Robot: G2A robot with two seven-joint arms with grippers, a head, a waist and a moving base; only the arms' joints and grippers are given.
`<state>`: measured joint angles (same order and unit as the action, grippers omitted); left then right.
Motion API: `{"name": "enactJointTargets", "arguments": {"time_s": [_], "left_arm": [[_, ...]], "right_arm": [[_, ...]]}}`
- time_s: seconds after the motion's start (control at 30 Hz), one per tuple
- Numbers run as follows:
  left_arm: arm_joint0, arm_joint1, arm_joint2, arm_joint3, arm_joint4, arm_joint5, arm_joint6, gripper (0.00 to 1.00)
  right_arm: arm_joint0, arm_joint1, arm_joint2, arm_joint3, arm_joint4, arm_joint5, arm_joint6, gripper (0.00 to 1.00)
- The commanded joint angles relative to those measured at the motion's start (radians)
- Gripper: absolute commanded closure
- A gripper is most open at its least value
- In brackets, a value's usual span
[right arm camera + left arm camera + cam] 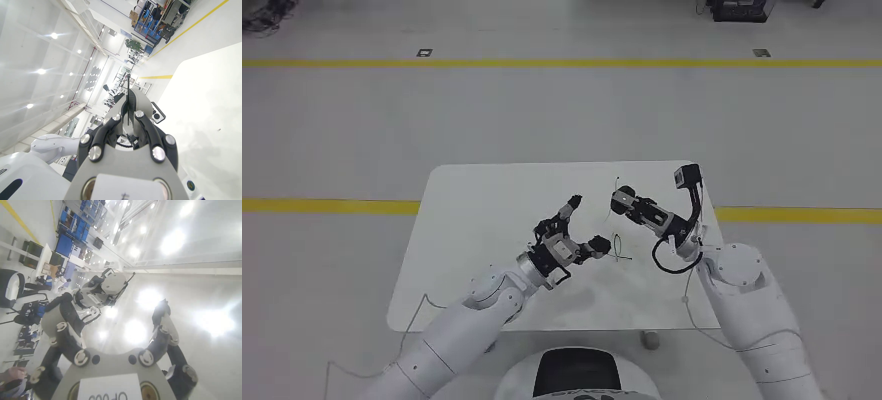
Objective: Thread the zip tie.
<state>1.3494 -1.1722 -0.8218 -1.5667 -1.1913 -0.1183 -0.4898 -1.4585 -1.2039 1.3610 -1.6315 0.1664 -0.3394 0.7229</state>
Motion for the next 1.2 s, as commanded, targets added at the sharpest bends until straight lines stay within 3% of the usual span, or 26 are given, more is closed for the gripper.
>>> {"name": "enactJointTargets", "arguments": {"time_s": [0.0, 0.1, 0.17, 0.6, 0.67, 0.73, 0.77, 1.03, 1.17], "left_arm": [[0.002, -0.003, -0.007, 0.004, -0.08, 0.032, 0.002, 0.0], [0.005, -0.01, -0.01, 0.004, -0.182, 0.085, 0.019, 0.0], [-0.002, -0.013, -0.011, 0.004, -0.199, 0.107, 0.025, 0.0], [0.012, -0.018, -0.021, -0.02, -0.2, 0.091, 0.024, 0.0], [0.015, -0.02, -0.023, -0.021, -0.21, 0.096, 0.012, 0.12], [0.016, -0.021, -0.025, -0.02, -0.213, 0.101, 0.008, 0.46], [0.016, -0.022, -0.026, -0.02, -0.216, 0.105, 0.006, 0.5], [0.016, -0.03, -0.03, -0.013, -0.214, 0.115, 0.009, 0.67], [0.017, -0.033, -0.032, -0.011, -0.209, 0.118, 0.012, 0.67]], "right_arm": [[-0.005, 0.0, -0.006, -0.005, -0.007, -0.001, -0.019, 1.0], [-0.007, 0.0, -0.01, -0.014, -0.013, -0.001, -0.034, 1.0], [-0.01, 0.0, -0.01, -0.023, -0.016, -0.001, -0.043, 1.0], [-0.017, 0.0, -0.02, -0.037, -0.037, -0.001, -0.071, 1.0], [-0.017, 0.001, -0.022, -0.041, -0.046, -0.001, -0.072, 1.0], [-0.018, 0.002, -0.023, -0.045, -0.053, -0.001, -0.076, 1.0], [-0.019, 0.002, -0.024, -0.048, -0.058, -0.001, -0.079, 1.0], [-0.025, 0.004, -0.026, -0.079, -0.102, -0.001, -0.104, 1.0], [-0.029, 0.005, -0.025, -0.089, -0.118, -0.001, -0.117, 1.0]]}}
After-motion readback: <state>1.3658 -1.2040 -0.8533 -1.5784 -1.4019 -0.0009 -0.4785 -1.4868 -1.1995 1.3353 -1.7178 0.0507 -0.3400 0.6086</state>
